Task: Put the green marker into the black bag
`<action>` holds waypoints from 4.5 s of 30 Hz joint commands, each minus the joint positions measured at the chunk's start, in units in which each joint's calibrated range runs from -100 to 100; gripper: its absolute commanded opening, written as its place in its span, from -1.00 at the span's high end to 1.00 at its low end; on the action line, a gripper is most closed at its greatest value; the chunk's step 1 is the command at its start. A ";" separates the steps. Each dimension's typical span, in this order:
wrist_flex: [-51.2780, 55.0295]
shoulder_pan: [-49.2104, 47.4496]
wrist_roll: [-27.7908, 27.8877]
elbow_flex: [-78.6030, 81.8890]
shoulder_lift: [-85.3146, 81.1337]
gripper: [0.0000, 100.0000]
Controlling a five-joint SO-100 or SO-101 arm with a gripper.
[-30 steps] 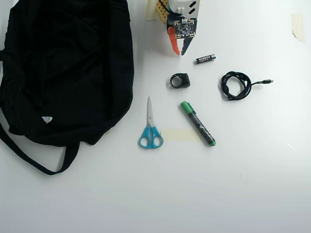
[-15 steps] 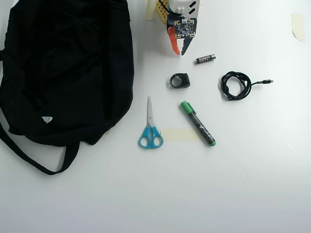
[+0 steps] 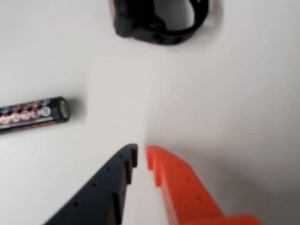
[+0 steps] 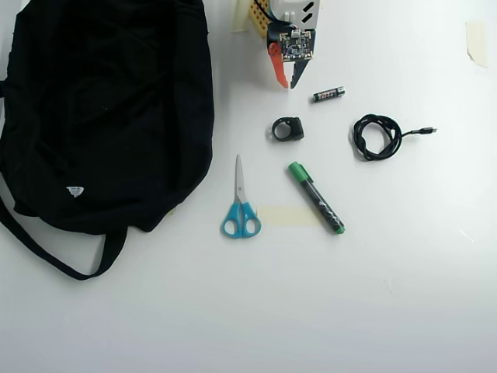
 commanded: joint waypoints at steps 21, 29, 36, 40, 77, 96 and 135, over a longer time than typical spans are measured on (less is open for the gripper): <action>-35.83 -1.07 0.08 -35.16 30.87 0.96; -43.76 -0.77 0.14 -59.42 56.76 0.96; -48.24 2.29 0.08 -80.81 75.60 0.95; -55.82 3.27 0.14 -84.22 82.07 0.95; -29.80 3.94 0.14 -91.50 90.46 0.95; 10.08 3.04 0.08 -97.88 88.88 0.95; 14.21 -5.41 -0.02 -87.99 84.56 0.95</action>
